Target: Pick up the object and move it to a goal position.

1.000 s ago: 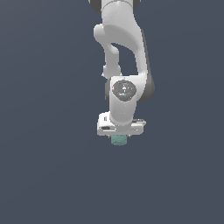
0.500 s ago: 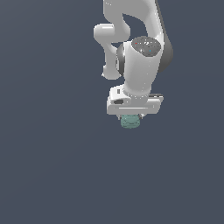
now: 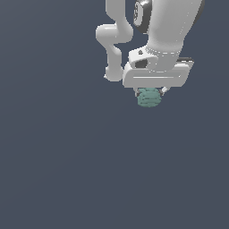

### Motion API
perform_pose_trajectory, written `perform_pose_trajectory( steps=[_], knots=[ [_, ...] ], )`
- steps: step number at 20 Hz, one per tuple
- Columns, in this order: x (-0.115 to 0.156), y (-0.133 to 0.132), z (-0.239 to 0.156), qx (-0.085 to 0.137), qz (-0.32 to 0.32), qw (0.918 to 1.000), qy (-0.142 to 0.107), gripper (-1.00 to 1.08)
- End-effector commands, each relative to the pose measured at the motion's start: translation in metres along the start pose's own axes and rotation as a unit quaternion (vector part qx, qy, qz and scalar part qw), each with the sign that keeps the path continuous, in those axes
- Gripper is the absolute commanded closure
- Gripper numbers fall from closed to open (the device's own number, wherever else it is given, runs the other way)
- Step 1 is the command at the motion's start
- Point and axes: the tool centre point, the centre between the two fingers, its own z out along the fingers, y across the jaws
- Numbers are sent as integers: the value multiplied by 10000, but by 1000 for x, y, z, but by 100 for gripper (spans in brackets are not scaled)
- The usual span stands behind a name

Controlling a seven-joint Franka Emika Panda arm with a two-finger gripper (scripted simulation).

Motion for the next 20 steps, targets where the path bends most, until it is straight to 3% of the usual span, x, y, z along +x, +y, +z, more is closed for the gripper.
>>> perform_pose_trajectory(
  steps=[1, 11, 20],
  knots=[
    [-10, -12, -28, -2, 1, 10000, -2, 108],
    [-39, -55, -122, 3, 1, 10000, -3, 108],
    [-48, -73, -161, 10, 3, 10000, -3, 108]
  ],
)
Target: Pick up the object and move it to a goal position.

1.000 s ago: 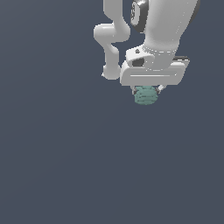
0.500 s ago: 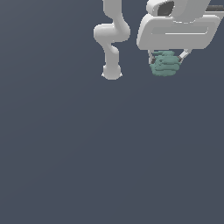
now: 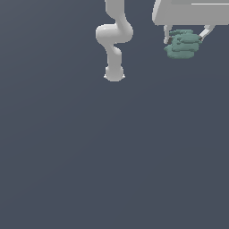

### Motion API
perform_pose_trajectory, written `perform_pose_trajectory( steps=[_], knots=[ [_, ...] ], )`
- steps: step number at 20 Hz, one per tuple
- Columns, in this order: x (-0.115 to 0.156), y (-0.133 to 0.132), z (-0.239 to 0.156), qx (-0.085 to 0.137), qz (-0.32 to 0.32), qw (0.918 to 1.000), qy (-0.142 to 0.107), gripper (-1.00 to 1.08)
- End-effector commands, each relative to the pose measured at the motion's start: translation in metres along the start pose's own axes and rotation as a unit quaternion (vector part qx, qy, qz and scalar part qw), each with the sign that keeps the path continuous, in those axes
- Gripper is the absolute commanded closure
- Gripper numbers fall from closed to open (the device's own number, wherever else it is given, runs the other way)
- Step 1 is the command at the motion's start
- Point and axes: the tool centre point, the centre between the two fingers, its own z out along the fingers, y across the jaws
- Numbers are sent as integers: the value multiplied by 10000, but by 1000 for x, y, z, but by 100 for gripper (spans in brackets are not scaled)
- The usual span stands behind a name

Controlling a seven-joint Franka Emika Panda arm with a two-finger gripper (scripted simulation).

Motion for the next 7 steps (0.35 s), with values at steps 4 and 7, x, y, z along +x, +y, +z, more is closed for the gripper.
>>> perform_pose_trajectory(
  steps=[4, 7],
  knots=[
    [-1, -4, -8, 0, 4, 10000, -5, 108],
    [-1, -3, -7, 0, 4, 10000, -5, 108]
  ],
)
